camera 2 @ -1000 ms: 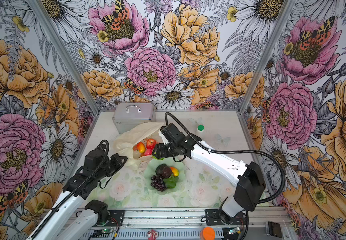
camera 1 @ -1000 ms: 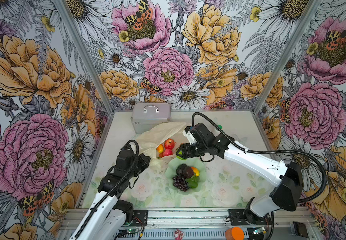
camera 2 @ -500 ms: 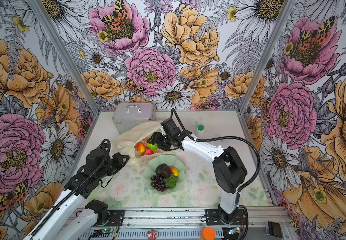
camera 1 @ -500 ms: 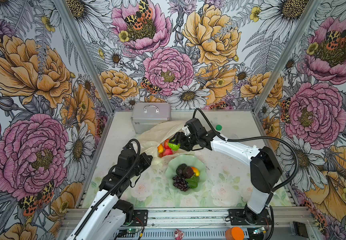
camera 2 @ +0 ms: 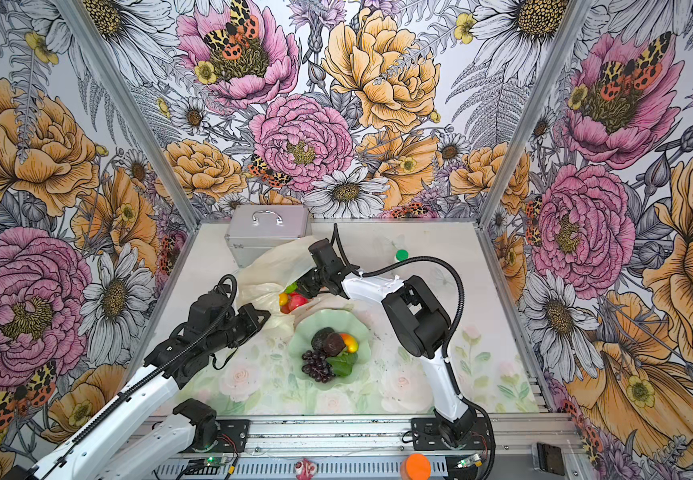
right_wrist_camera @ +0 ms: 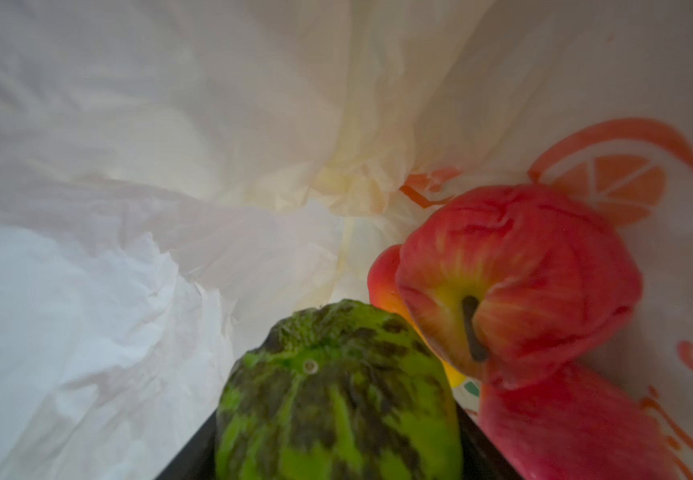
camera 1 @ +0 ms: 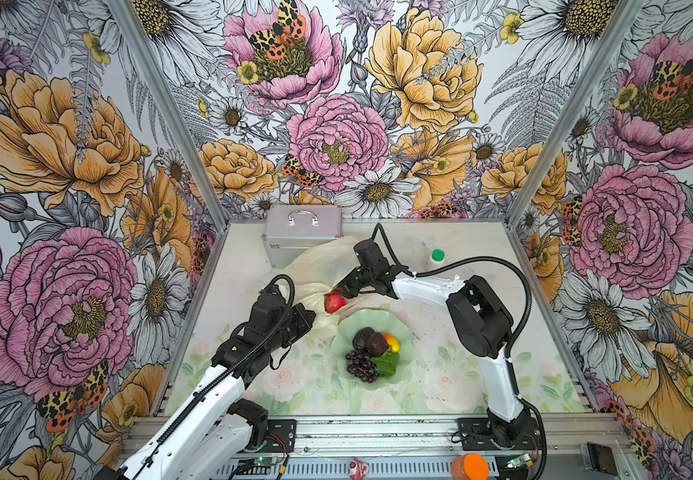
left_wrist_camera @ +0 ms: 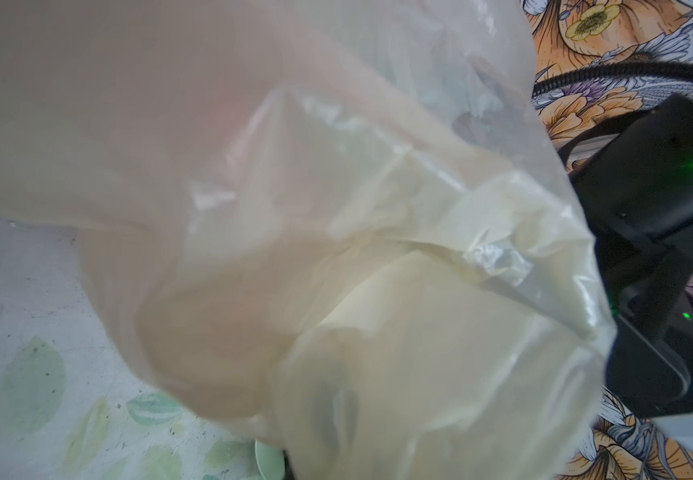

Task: Place the fruits into the plastic bag
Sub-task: 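Carry the custard apple with the right gripper down into the bag, then open the right gripper to release the custard apple inside the bag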

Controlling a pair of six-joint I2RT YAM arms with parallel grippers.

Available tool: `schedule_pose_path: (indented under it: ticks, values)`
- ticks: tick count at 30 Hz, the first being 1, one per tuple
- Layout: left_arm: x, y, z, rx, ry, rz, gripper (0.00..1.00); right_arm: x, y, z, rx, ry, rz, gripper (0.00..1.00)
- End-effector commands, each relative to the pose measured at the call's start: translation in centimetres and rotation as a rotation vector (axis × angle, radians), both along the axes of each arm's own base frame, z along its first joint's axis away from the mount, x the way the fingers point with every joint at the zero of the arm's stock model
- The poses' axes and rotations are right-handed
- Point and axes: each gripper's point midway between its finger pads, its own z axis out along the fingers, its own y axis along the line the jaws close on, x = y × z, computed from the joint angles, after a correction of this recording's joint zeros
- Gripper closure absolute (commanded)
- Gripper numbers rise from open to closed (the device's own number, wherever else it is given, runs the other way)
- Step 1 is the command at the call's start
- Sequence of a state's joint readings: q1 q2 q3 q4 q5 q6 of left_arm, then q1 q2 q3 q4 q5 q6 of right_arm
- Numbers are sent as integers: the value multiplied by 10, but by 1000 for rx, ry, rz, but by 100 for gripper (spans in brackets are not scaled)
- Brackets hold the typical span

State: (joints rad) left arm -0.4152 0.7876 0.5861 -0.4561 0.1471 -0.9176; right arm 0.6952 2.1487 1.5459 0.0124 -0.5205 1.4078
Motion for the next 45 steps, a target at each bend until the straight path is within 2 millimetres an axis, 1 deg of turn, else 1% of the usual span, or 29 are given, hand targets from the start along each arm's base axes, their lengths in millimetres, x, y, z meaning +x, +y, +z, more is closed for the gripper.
schedule_pose_path:
  ticks: [1, 2, 5, 8, 9, 10, 16, 21, 23, 28, 38, 43, 45]
  values:
    - [8, -4, 20, -24, -65, 0, 100, 9, 14, 25, 77, -51, -14, 30]
    - [8, -3, 20, -25, -64, 2, 100, 9, 14, 24, 75, -50, -15, 28]
    - [8, -4, 18, -27, -61, 1, 100, 7, 11, 23, 68, -52, -16, 14]
    - [8, -3, 18, -33, -63, 8, 100, 5, 9, 22, 62, -50, -13, 6]
    - [8, -3, 18, -35, -63, 9, 100, 4, 9, 22, 62, -51, -10, 2]
    - [8, -3, 18, -36, -66, 10, 100, 4, 8, 23, 62, -53, -10, 0]
    - [6, -1, 18, -42, -67, 17, 100, 0, 4, 28, 54, -68, -5, 0]
    - [3, 2, 20, -42, -72, 23, 100, -6, -2, 37, 30, -95, 13, 1]
    - [2, 4, 21, -44, -74, 27, 100, -11, -6, 46, 14, -120, 26, 1]
    - [-3, 8, 24, -45, -83, 34, 100, -26, -26, 65, -31, -183, 44, 0]
    - [-16, 15, 25, -62, -91, 46, 100, -67, -76, 81, -147, -244, 63, 1]
    - [-24, 18, 22, -70, -84, 47, 100, -89, -102, 95, -231, -319, 102, 0]
    - [-28, 20, 22, -72, -88, 48, 100, -98, -114, 98, -282, -359, 132, 1]
